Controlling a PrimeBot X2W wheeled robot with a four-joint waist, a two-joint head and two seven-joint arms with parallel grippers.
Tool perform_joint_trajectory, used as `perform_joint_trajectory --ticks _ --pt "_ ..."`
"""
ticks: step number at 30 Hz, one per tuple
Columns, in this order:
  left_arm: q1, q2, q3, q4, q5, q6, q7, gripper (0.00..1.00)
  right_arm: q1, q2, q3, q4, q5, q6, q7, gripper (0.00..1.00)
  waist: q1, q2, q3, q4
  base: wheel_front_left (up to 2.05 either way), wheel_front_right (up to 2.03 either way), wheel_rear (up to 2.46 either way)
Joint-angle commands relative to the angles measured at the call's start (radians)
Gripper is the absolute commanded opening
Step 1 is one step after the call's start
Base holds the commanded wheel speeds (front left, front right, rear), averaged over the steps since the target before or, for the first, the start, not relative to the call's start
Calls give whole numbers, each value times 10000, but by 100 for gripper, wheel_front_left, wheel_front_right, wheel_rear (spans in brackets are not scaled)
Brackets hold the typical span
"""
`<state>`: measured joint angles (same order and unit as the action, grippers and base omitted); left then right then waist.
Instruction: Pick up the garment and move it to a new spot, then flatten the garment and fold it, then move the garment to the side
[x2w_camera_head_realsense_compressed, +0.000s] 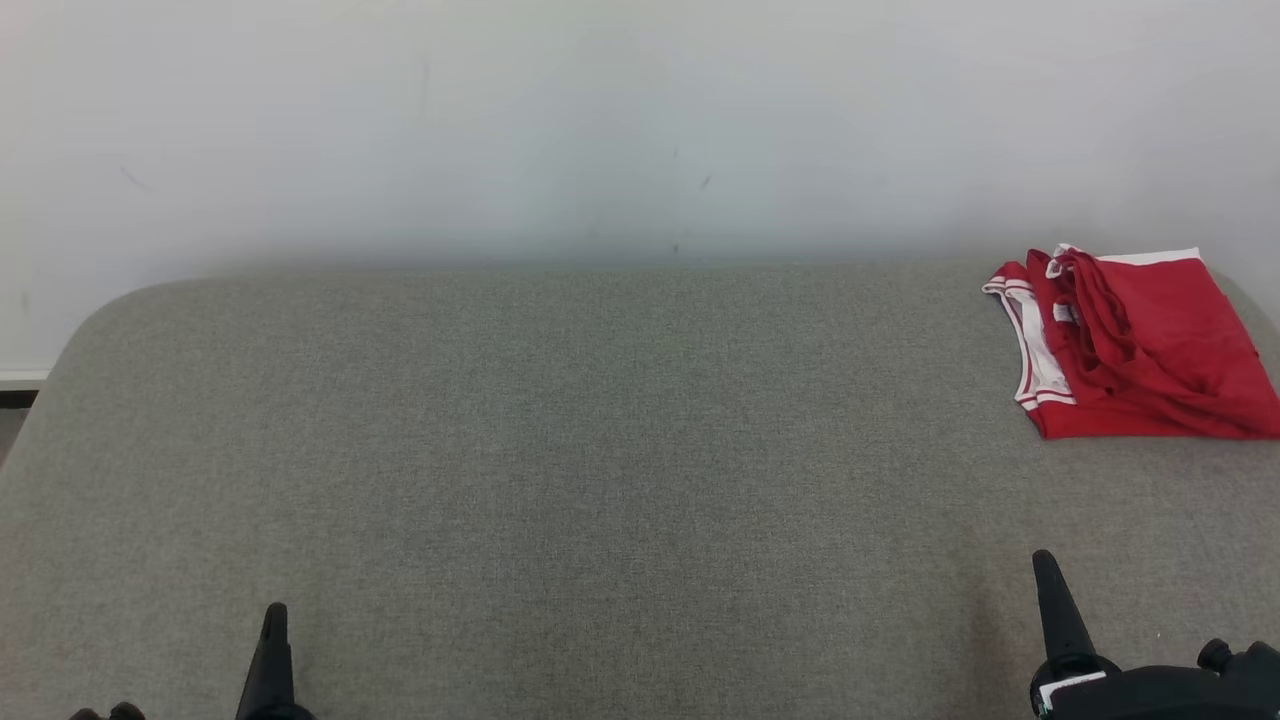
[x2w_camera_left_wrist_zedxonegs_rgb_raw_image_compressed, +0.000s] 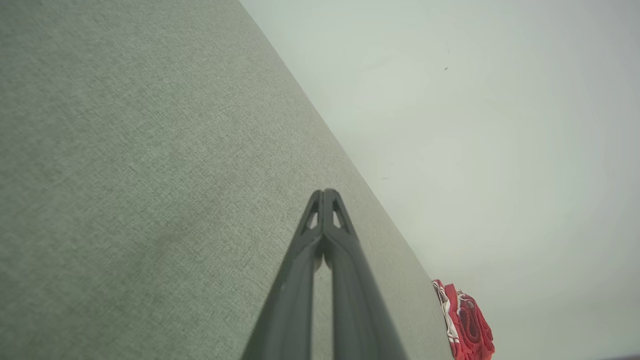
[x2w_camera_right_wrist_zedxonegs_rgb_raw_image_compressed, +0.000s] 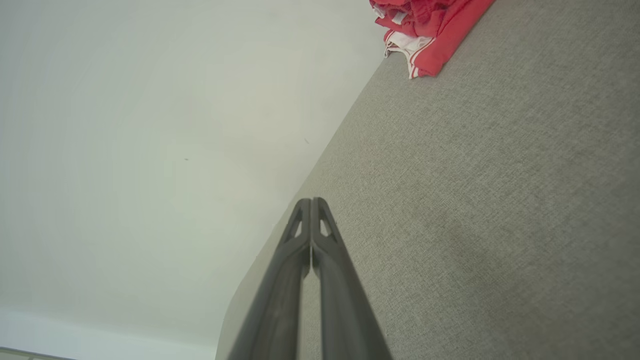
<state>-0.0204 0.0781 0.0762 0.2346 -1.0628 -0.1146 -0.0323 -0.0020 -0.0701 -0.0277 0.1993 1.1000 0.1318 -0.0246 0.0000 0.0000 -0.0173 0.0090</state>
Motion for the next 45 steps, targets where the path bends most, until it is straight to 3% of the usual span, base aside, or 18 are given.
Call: perform_joint_trajectory --ticks 1,45 --pt "-232 1 66 -61 -387 -50 97 0 -243 -64 -66 -59 368 -10 82 0 0 0 6 -3 0 0 0" --pt "-748 -214 310 68 -4133 -150 1122 0 -854 24 -513 306 3966 -17 940 0 0 0 138 -61 0 0 0"
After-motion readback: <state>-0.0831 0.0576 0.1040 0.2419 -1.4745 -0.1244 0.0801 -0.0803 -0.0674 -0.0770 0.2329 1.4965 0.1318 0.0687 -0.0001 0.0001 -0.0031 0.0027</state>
